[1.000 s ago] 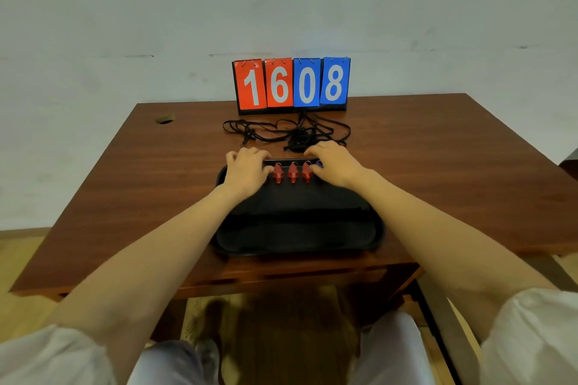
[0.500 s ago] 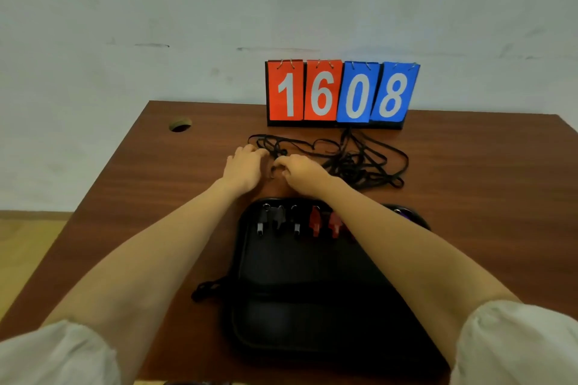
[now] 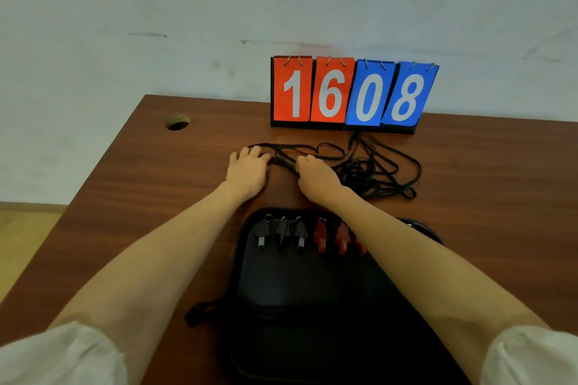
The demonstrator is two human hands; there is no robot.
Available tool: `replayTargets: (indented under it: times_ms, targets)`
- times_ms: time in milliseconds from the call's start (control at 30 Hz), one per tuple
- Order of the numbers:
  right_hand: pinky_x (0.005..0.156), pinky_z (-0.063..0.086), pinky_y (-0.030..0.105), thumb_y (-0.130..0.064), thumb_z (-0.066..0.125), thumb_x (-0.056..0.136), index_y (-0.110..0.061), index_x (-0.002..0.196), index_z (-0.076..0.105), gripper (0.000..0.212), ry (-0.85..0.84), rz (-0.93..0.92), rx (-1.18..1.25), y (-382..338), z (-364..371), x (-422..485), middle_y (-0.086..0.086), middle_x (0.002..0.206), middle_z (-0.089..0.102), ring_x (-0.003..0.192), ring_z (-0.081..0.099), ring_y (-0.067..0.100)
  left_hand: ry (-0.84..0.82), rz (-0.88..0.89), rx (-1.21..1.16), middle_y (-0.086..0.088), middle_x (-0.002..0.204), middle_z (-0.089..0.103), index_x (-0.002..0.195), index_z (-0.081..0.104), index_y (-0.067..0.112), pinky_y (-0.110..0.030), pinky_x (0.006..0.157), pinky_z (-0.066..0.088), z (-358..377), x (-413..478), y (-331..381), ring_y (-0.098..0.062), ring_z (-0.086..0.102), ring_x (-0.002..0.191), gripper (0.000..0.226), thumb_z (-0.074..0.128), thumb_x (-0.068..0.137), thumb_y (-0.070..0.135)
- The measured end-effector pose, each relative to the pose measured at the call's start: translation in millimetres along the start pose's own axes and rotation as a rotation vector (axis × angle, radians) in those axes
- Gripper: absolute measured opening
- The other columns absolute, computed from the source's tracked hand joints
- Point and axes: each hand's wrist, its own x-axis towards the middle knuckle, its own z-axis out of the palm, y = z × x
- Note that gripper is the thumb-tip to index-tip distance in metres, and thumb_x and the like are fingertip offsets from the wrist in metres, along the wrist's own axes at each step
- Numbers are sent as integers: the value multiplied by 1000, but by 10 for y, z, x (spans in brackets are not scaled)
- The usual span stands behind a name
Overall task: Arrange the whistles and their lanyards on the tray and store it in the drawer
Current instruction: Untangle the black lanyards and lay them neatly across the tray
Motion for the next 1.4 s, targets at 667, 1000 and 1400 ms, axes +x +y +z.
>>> replayTargets:
  times_ms: [667, 1000, 1400]
  targets:
    - [88, 49, 35, -3, 47, 93, -5, 105, 60, 18, 583, -203, 296, -33, -2042, -1002, 11, 106, 60, 93, 57, 21, 294, 156, -829, -4, 85, 57, 108, 59, 6, -20, 59, 36, -1714, -597, 1211, -12, 50, 65, 18, 52, 93, 13]
    - [79, 39, 20, -6, 46, 96, -4, 108, 61, 19, 912, -65, 297, 316, -2736, -1446, 11, 108, 59, 90, 52, 15, 371, -25, -659, -19, 96, 69, 91, 61, 4, -33, 71, 46, -1961, -595, 887, -29, 64, 82, 14, 50, 92, 12]
    - [75, 51, 44, 0, 36, 95, -2, 108, 50, 19, 789, 60, 87, 625, -2622, -1572, 19, 98, 61, 87, 59, 35, 668, -19, -336, -12, 106, 68, 111, 66, 7, -37, 80, 40, -2279, -751, 597, -31, 56, 100, 30, 42, 100, 20]
